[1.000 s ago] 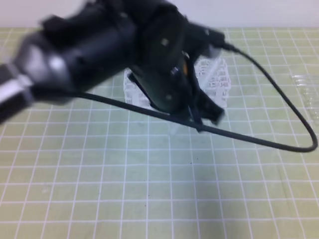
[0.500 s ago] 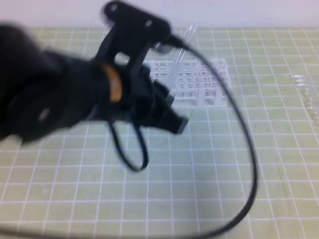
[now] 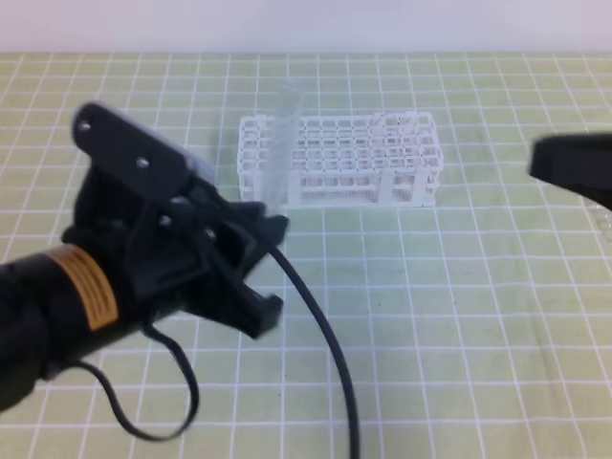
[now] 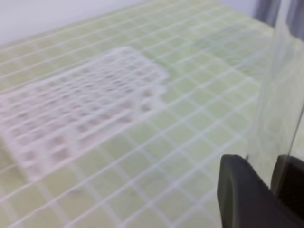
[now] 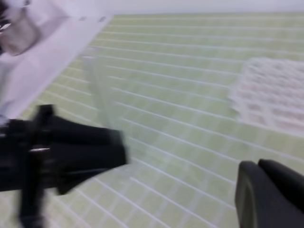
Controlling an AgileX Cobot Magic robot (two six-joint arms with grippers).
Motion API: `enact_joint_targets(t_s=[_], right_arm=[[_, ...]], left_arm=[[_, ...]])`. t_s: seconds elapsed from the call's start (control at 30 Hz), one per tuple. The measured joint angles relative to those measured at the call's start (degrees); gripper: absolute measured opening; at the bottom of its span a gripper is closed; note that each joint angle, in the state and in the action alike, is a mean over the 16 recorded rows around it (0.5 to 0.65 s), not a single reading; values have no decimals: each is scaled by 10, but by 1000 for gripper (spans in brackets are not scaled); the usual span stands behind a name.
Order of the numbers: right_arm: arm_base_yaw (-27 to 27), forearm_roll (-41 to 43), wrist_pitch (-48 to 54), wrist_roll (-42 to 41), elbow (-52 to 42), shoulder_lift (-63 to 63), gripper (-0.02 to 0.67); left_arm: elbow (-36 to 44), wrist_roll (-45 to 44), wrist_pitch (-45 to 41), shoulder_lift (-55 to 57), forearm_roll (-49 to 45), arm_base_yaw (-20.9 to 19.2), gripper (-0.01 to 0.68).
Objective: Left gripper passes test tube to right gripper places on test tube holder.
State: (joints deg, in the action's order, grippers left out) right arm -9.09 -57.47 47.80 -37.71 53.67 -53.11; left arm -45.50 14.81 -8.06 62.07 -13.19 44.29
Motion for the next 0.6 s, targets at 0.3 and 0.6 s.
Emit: enact_joint_targets(t_s=[0.3, 0.6], right_arm=[[-147, 52, -114, -9, 89, -96, -16], [-253, 142, -302, -18, 126, -162, -13]], left_arm=[[19, 18, 76, -9, 1, -81, 65], [33, 26, 146, 1, 0, -110, 77]])
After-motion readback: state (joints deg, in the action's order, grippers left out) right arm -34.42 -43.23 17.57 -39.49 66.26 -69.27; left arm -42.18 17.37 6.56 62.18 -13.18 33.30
